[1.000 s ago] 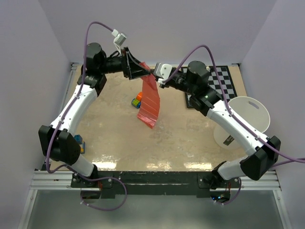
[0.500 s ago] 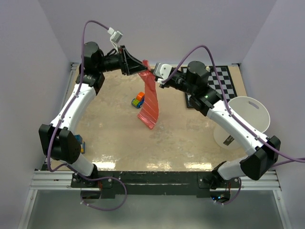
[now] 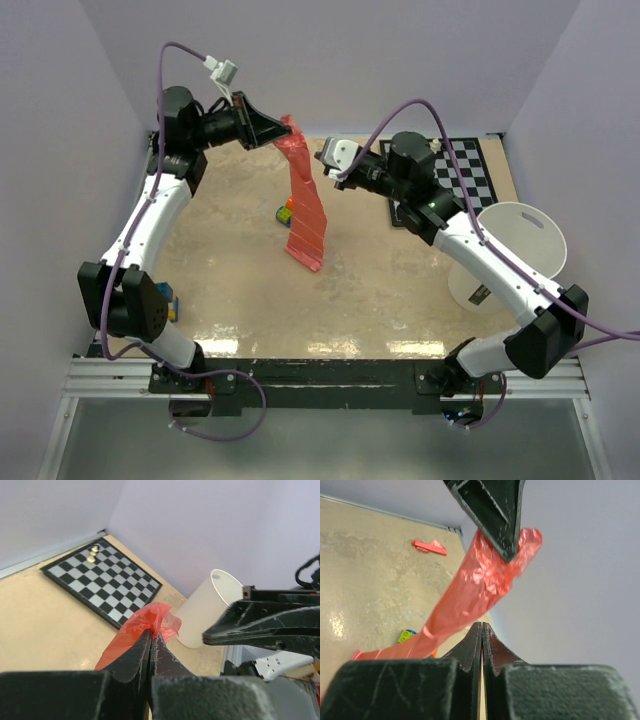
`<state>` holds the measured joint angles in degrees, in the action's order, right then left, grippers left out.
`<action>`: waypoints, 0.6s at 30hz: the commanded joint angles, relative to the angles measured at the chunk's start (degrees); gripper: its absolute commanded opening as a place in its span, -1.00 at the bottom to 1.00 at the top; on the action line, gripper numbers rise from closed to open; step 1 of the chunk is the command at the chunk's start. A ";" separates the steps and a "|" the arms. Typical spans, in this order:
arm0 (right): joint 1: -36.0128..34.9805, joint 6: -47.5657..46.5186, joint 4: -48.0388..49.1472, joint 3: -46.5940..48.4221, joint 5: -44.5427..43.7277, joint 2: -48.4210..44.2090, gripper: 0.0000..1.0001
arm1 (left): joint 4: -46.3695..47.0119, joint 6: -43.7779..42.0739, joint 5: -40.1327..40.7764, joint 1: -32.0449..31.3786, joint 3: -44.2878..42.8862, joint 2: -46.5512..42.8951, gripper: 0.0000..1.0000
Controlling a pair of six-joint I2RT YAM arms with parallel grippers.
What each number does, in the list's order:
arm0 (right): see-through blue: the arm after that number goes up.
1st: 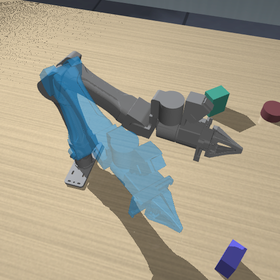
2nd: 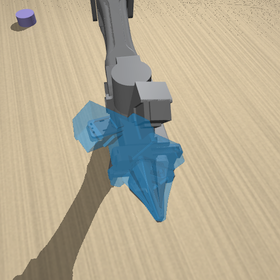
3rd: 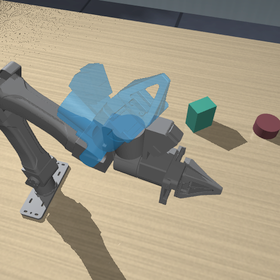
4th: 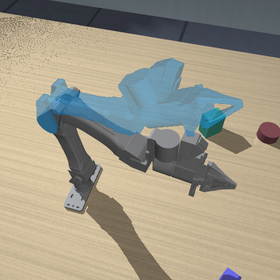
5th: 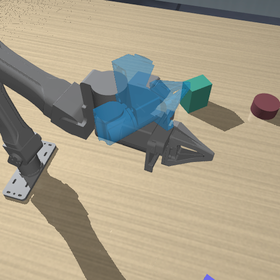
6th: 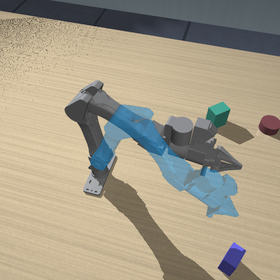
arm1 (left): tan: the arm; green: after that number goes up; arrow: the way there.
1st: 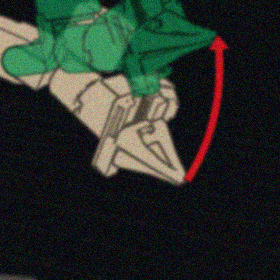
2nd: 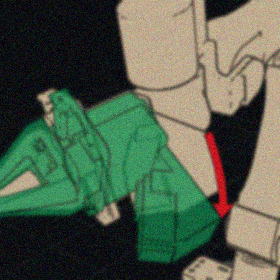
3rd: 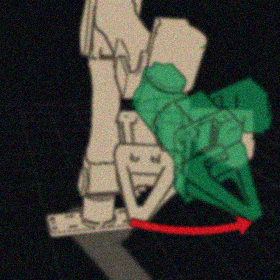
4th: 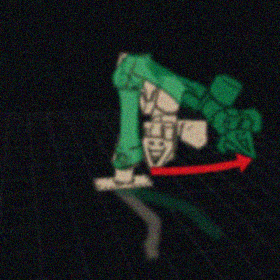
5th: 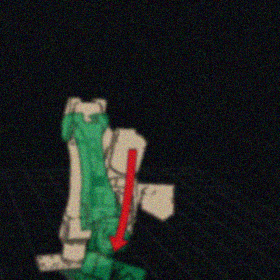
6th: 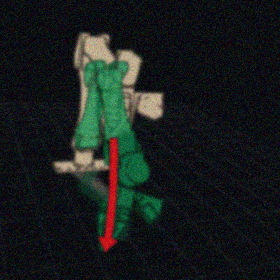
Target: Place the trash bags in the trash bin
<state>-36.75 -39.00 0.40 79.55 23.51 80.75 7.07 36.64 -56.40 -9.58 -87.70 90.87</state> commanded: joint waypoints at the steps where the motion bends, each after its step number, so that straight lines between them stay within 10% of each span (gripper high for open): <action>1: -0.16 0.32 -0.32 -0.54 -0.30 -3.14 -1.00 | 1.45 -0.34 1.91 2.82 1.48 -3.06 -1.00; 6: -0.16 9.71 1.88 3.06 -1.61 -1.04 -0.99 | 2.94 -1.57 2.26 2.73 4.55 -4.82 -1.00; 8: -0.16 16.47 3.19 5.26 -0.31 0.63 -0.17 | 4.00 -1.75 2.79 2.73 5.69 -5.79 -1.00; 10: -0.25 22.98 5.21 6.67 1.88 2.30 0.21 | 5.14 -1.49 3.14 2.64 6.75 -6.40 -1.00; 18: -0.43 32.40 9.26 10.80 4.61 7.75 0.37 | 7.60 -0.96 2.79 2.64 10.18 -8.69 -1.00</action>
<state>-36.86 -14.04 5.78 86.72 25.21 86.85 10.74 36.16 -53.69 -6.83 -78.70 84.88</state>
